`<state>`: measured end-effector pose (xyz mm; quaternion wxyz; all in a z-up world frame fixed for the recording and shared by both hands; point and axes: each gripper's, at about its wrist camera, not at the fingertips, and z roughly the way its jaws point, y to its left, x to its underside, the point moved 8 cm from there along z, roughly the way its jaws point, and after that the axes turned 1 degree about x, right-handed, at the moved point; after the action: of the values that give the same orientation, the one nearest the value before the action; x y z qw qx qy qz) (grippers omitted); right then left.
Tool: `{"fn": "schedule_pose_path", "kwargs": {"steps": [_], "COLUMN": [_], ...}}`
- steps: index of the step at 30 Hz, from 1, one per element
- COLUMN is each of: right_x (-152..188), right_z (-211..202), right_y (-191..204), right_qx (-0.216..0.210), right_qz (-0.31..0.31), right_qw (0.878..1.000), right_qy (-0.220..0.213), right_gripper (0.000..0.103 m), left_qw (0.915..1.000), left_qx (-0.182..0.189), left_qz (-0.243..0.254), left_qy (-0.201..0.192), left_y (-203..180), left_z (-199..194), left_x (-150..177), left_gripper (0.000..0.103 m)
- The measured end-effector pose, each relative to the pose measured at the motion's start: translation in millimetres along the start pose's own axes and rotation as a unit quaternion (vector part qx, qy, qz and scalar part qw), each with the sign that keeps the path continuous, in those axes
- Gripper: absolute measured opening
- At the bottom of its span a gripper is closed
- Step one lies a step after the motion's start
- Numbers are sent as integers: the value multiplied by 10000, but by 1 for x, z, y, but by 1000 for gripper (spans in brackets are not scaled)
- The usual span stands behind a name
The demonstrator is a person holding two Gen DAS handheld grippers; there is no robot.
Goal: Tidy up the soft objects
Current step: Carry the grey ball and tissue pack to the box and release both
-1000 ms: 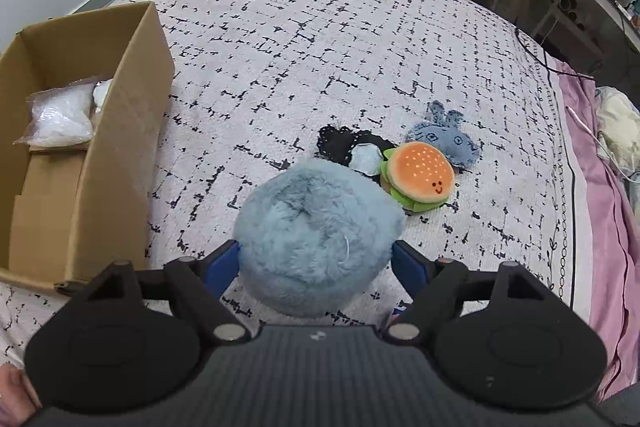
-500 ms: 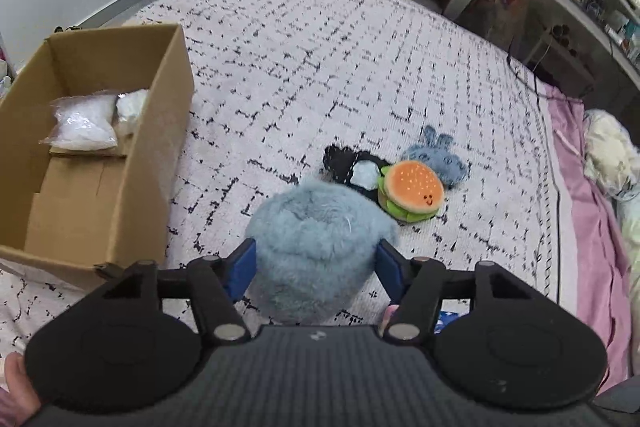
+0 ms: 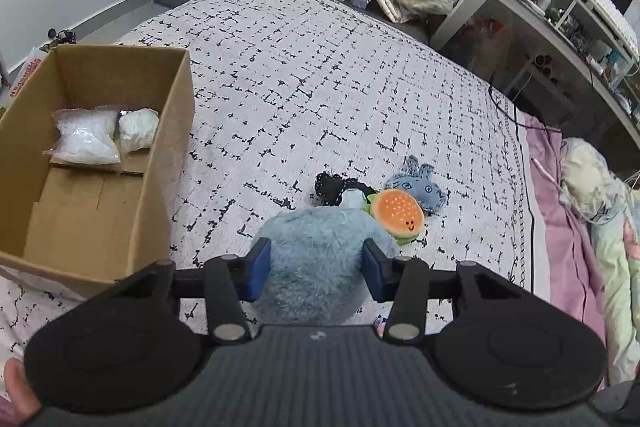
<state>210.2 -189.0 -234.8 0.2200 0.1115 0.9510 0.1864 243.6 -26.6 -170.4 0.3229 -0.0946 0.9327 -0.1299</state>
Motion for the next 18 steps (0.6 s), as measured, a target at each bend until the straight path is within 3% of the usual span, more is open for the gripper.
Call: {"fn": "schedule_pose_path", "kwargs": {"steps": [5,8,11,18], "right_x": [6,11,13,-2], "right_z": [14,27,36,21], "right_y": [15,21,22,23], "right_qx": [134,347,515,444], "right_qz": [-271,-457,-519,-277], "right_qw": [9995,9982,9970,9986], "right_qy": [84,182,249,-10], "right_gripper": [66,66,48,46], "left_qw": [9997,9993,9988,9968], "left_qx": [181,230,244,323], "left_qz": [-61,-99,-162,-326], "left_qy": [-161,-287,-392,-656], "left_y": [1,4,10,22], "left_z": [-12,-19,-25,-41], "left_x": [-6,-10,-15,-28], "left_gripper": [47,47,47,47]}}
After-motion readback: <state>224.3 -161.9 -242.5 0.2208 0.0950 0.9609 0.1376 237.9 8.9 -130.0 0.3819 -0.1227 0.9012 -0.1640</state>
